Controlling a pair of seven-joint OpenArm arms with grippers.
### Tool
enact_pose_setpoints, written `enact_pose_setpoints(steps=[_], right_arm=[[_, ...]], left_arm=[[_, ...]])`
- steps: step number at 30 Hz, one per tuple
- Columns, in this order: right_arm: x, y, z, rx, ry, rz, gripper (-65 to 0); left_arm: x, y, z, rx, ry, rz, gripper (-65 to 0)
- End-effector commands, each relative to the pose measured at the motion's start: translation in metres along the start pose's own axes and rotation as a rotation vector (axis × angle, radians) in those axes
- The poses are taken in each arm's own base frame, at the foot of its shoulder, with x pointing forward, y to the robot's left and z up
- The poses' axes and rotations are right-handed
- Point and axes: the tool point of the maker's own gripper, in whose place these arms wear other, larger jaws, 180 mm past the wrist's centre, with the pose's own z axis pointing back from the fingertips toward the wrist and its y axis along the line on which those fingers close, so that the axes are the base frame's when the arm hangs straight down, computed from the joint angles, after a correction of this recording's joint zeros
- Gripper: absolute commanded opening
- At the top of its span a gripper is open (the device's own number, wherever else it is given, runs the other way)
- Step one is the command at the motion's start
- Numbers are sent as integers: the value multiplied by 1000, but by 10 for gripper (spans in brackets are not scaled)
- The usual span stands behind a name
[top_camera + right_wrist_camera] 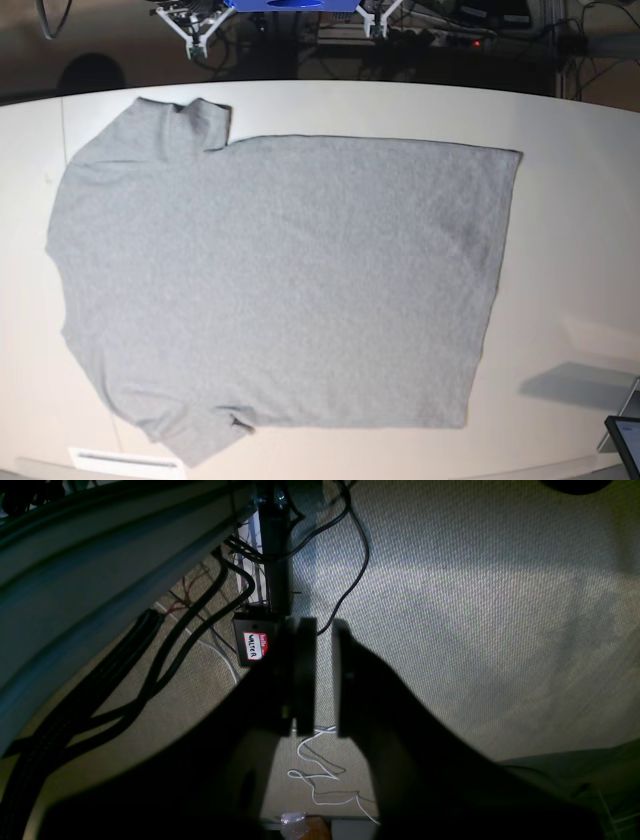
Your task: Fold the T-shirt properly
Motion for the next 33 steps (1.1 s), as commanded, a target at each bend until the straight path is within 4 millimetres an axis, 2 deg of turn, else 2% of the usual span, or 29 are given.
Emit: enact_pose_setpoints(steps=[1, 4, 8, 10, 12, 14, 17, 19, 25, 31, 33], right_arm=[[-3, 3, 0, 7, -2, 4, -588], [-5, 3, 1, 7, 1, 4, -586], [-13, 3, 1, 7, 13, 2, -586], [-26, 3, 3, 8, 35, 1, -586], [-39, 3, 5, 8, 55, 1, -586], [-58, 4, 8, 9, 79, 0, -586], [-74, 3, 15, 4, 50, 0, -586], [-75, 1, 24, -1, -5, 1, -586], [-58, -3, 63, -17, -184, 7, -586], [-45, -9, 101, -35, -295, 8, -586], [-41, -22, 113, -67, -325, -8, -586]], left_arm=[[-5, -5, 1, -10, 3, -6, -650], [-6, -5, 1, -10, 4, -6, -650], [-20, -5, 3, -10, 26, -12, -647], [-37, -4, 6, -10, 52, -19, -647], [-45, -3, 9, -6, 50, -20, -647], [-58, 5, 15, 7, 41, -23, -647], [-70, 15, 29, 28, -4, -29, -647], [-68, 28, 40, 52, -51, -41, -648], [-61, 56, 70, 103, -148, -62, -648], [-44, 74, 102, 128, -356, -112, -650], [-42, 77, 111, 129, -414, -124, -650]])
